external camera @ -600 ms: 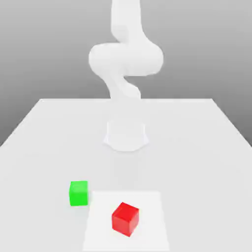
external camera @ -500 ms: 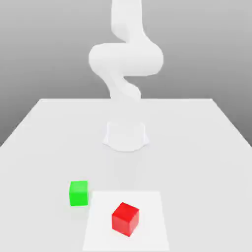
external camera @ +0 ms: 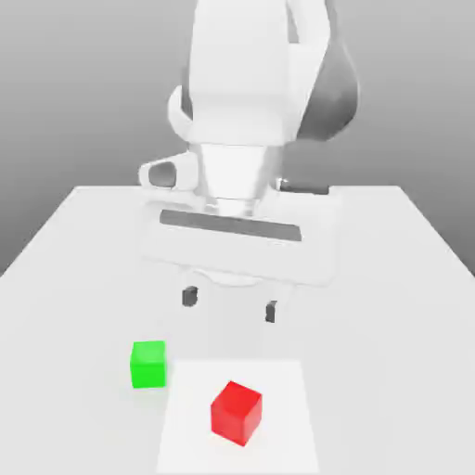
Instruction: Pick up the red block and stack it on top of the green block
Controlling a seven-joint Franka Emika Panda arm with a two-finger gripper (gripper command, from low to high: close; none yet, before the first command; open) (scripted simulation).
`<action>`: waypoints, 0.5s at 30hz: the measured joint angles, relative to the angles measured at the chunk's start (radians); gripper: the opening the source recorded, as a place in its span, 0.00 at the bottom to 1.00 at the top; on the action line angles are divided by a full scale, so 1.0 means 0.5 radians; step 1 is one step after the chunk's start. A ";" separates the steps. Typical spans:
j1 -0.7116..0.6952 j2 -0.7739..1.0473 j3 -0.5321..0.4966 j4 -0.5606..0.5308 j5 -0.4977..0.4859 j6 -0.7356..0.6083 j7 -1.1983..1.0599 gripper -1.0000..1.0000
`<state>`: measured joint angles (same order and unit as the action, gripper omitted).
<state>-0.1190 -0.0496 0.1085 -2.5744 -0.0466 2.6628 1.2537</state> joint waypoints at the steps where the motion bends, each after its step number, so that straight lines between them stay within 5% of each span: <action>1: 0.000 0.072 0.000 -0.027 0.003 0.035 0.039 0.50; 9: 0.057 0.649 -0.071 -0.065 -0.057 0.438 0.221 0.50; 10: 0.069 0.705 -0.086 -0.057 -0.071 0.485 0.232 0.00; 15: 0.069 0.705 -0.086 -0.057 -0.074 0.488 0.235 0.00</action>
<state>-0.0844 0.3031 0.0656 -2.6030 -0.0836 2.9070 1.3712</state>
